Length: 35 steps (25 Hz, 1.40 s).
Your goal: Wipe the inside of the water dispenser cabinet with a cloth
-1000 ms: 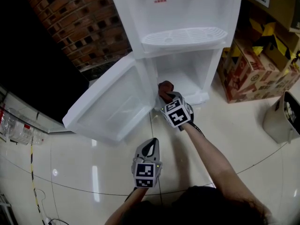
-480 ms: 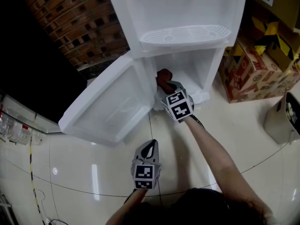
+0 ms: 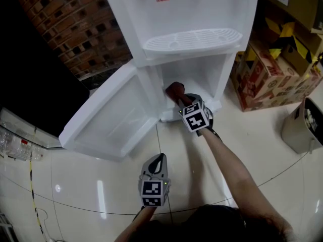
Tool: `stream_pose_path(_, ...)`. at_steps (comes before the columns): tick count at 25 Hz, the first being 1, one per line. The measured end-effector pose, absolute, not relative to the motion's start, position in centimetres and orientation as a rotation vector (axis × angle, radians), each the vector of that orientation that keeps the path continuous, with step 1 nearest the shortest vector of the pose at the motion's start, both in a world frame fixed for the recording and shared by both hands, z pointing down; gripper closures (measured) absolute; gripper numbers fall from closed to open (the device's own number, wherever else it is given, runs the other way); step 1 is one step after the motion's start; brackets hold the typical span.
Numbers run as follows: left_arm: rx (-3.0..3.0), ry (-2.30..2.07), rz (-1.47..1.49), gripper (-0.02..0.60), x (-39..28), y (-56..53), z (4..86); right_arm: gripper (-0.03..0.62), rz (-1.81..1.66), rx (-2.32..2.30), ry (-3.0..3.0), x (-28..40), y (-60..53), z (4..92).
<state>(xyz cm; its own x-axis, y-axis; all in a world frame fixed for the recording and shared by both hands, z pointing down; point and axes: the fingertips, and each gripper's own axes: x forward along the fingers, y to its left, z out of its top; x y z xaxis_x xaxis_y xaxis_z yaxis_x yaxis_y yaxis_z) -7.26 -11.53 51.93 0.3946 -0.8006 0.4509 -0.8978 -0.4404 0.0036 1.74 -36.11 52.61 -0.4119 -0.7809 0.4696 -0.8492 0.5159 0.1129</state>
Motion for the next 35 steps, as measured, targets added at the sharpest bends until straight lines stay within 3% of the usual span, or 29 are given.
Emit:
stream_pose_path(11,2.418,-1.504,0.545,0.595,-7.2,-11.5,51.3,0.513,0.280,1.649,-2.047,13.3,-36.4,52.7)
stream_pose_path(21,2.424,-1.521,0.528,0.595,-7.4,-11.6,50.6,0.513,0.276,1.703,-2.017,14.5,-35.8,51.2)
stream_pose_path(35,2.433,-1.518,0.511,0.595,-7.1,-11.6,50.4,0.513,-0.064,2.024,-2.307,14.5,-36.6,31.6)
